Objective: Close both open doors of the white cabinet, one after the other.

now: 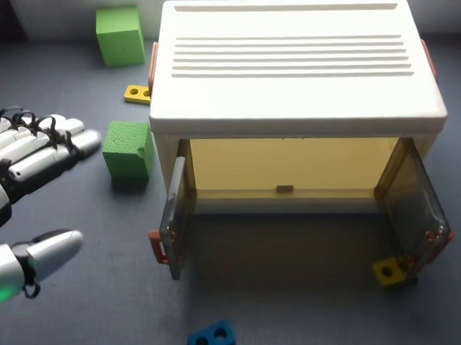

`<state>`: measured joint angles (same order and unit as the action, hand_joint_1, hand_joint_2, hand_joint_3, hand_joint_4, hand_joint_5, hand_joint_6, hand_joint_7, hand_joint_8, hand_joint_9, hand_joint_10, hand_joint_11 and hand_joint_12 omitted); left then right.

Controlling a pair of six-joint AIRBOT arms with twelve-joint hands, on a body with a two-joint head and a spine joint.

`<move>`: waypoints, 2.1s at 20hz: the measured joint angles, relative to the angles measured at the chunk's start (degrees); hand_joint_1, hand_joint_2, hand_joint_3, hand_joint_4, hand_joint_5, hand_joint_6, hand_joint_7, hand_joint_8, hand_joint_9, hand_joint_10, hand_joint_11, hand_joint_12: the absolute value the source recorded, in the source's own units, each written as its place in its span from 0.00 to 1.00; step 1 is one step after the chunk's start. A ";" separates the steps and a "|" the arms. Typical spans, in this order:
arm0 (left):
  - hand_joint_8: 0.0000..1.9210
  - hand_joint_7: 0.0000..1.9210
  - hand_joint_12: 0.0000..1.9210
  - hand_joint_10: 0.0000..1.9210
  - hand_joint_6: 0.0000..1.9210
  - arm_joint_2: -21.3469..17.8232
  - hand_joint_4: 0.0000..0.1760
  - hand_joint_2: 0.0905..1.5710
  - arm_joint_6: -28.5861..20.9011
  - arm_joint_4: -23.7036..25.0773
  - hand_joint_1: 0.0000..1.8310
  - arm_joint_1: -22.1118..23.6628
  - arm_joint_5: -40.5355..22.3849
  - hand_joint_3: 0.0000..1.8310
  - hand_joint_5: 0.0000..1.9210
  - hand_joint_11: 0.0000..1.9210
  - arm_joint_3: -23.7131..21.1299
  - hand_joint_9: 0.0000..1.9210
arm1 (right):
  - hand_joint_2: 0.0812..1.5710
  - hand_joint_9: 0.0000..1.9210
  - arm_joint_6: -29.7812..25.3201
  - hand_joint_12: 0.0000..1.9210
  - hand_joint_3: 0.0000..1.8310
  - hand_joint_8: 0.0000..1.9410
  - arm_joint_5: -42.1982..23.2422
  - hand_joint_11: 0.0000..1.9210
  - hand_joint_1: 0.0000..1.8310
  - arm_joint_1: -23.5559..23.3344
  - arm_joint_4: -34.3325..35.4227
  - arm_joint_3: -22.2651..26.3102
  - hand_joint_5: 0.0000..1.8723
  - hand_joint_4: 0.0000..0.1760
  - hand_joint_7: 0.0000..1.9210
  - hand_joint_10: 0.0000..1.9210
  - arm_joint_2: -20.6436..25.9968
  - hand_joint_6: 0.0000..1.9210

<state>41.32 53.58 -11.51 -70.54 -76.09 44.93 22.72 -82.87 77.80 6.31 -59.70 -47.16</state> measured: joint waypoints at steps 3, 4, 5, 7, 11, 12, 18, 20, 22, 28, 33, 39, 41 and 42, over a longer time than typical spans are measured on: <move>0.00 0.01 0.20 0.00 0.00 0.02 0.00 0.88 -0.13 -0.28 0.00 -0.15 -0.04 0.01 0.00 0.00 0.00 0.02 | 0.90 0.00 0.02 0.00 0.01 0.00 0.13 0.01 0.00 0.00 -0.09 -0.22 0.05 0.23 0.02 0.00 -0.02 0.00; 0.00 0.00 0.18 0.00 0.00 0.02 0.00 0.88 -0.85 0.04 0.00 -0.28 0.24 0.01 0.00 0.00 0.07 0.01 | 0.90 0.00 0.02 0.00 0.00 0.00 0.11 0.01 0.00 0.00 -0.15 -0.22 0.04 0.22 0.01 0.00 -0.02 0.00; 0.00 0.01 0.19 0.00 0.00 0.24 0.00 0.90 -1.44 0.87 0.00 -0.31 0.90 0.01 0.00 0.00 0.22 0.02 | 0.90 0.00 0.02 0.00 0.00 0.00 0.13 0.01 0.00 0.00 -0.15 -0.22 0.04 0.22 0.01 0.00 -0.02 0.00; 0.00 0.03 0.40 0.00 0.00 0.98 0.00 0.91 -2.12 2.47 0.00 -0.24 2.10 0.00 0.01 0.00 0.28 0.06 | 0.90 0.00 0.02 0.00 0.00 0.00 0.28 0.02 0.00 0.00 -0.20 -0.26 0.05 0.26 0.02 0.00 -0.02 0.00; 0.00 0.02 0.27 0.00 0.00 1.38 0.00 0.93 -3.96 6.60 0.00 1.14 4.61 0.00 0.01 0.00 0.50 0.04 | 0.87 0.03 0.04 0.00 0.00 0.00 0.57 0.04 0.00 0.00 -0.57 -0.59 0.07 0.12 0.04 0.00 -0.02 0.00; 0.00 0.02 0.32 0.00 0.00 1.44 0.00 0.93 -4.20 7.21 0.00 1.18 4.59 0.00 0.02 0.00 0.72 0.05 | 0.86 0.03 0.02 0.01 0.00 0.00 0.57 0.04 0.00 0.00 -0.57 -0.59 0.07 0.15 0.05 0.00 -0.02 0.00; 0.00 0.02 0.28 0.00 0.00 3.08 0.00 0.93 -6.36 12.07 0.00 4.02 8.37 0.00 0.04 0.00 1.55 0.05 | 0.84 0.04 0.02 0.01 0.00 0.00 1.09 0.05 0.00 0.00 -0.57 -0.59 0.07 0.04 0.05 0.00 -0.02 0.00; 0.00 0.03 0.27 0.01 0.00 3.65 0.00 0.92 -7.21 13.88 0.00 5.66 9.44 0.00 0.05 0.01 2.01 0.06 | 0.84 0.04 0.02 0.00 0.00 0.00 1.11 0.05 0.00 0.00 -0.70 -0.66 0.07 0.00 0.05 0.00 -0.02 0.00; 0.00 0.03 0.32 0.00 0.00 4.26 0.00 0.92 -8.09 15.08 0.00 7.28 10.82 0.00 0.03 0.00 2.47 0.06 | 0.84 0.03 0.02 0.00 0.00 0.00 1.25 0.05 0.00 0.00 -0.70 -0.66 0.07 0.04 0.05 0.00 -0.02 0.00; 0.00 0.05 0.31 0.00 0.00 6.45 0.00 0.92 -9.14 17.20 0.00 9.51 13.00 0.00 0.04 0.02 3.80 0.08 | 0.84 0.04 0.02 0.01 0.00 0.00 1.38 0.06 0.00 0.00 -0.81 -0.70 0.08 0.07 0.06 0.00 -0.07 0.00; 0.00 0.03 0.23 0.00 0.00 7.52 0.00 0.93 -9.33 17.40 0.00 10.88 13.92 0.00 0.03 0.00 4.48 0.05 | 0.83 0.03 0.02 0.00 0.00 0.00 1.60 0.05 0.00 0.00 -0.68 -0.96 0.07 0.20 0.05 0.00 -0.33 0.00; 0.00 0.03 0.20 0.00 0.00 8.94 0.00 0.93 -10.40 21.44 0.00 14.84 15.39 0.00 0.04 0.00 6.01 0.04 | 0.84 0.04 0.02 0.01 0.00 0.00 1.79 0.08 0.00 0.00 -0.59 -0.96 0.07 0.19 0.05 0.00 -0.37 0.00; 0.00 0.05 0.19 0.00 0.00 9.73 0.00 0.93 -11.28 22.18 0.00 16.33 16.39 0.00 0.05 0.00 6.45 0.06 | 0.84 0.04 0.02 0.01 0.00 0.00 1.79 0.08 0.00 0.00 -0.59 -0.96 0.07 0.24 0.05 0.00 -0.37 0.00; 0.00 0.04 0.19 0.00 0.00 10.19 0.00 0.93 -11.58 23.47 0.00 16.94 17.20 0.00 0.04 0.00 6.93 0.06 | 0.84 0.04 0.02 0.01 0.00 0.00 1.77 0.07 0.00 0.00 -0.61 -0.96 0.07 0.20 0.05 0.00 -0.37 0.00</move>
<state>51.51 42.00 11.97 -53.60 -58.89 51.86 22.74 -81.10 77.80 5.69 -60.66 -47.53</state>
